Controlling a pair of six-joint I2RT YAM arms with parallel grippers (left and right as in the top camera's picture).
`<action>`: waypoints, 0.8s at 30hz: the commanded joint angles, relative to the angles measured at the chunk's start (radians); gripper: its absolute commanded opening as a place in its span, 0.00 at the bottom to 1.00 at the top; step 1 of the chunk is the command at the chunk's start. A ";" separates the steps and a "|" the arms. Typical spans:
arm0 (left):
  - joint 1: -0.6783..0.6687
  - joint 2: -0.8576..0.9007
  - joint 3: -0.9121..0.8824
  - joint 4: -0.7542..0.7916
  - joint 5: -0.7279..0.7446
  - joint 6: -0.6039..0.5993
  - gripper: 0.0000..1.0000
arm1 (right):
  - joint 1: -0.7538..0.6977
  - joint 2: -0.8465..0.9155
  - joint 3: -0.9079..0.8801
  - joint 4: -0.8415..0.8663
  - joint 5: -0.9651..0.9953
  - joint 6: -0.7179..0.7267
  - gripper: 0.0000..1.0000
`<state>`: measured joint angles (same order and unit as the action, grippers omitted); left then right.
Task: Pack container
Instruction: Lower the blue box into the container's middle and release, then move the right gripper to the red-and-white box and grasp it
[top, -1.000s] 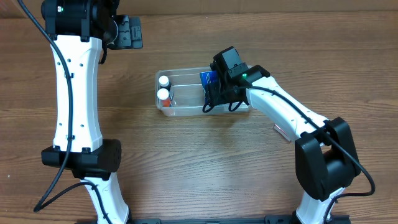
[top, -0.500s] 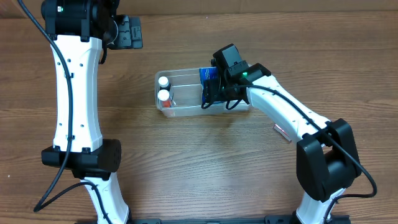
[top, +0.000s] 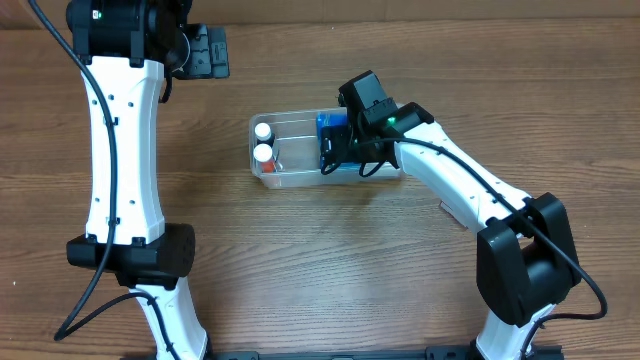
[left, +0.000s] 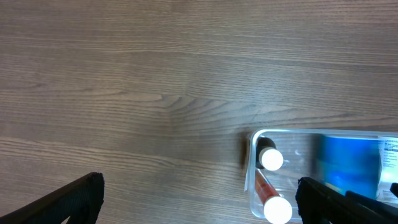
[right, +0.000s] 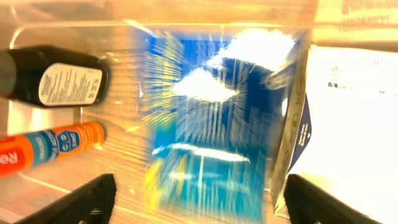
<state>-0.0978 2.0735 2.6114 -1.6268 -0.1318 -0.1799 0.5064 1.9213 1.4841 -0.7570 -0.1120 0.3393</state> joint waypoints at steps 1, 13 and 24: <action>-0.001 0.001 0.013 0.004 0.002 0.015 1.00 | 0.005 -0.044 0.032 0.001 -0.006 0.005 1.00; -0.001 0.001 0.013 0.005 0.002 0.015 1.00 | -0.082 -0.134 0.281 -0.222 0.303 0.062 1.00; -0.001 0.001 0.013 0.009 0.002 0.015 1.00 | -0.608 -0.189 0.193 -0.592 0.218 0.465 1.00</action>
<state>-0.0978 2.0735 2.6114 -1.6257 -0.1318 -0.1799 -0.0402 1.7214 1.7840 -1.3483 0.1936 0.7441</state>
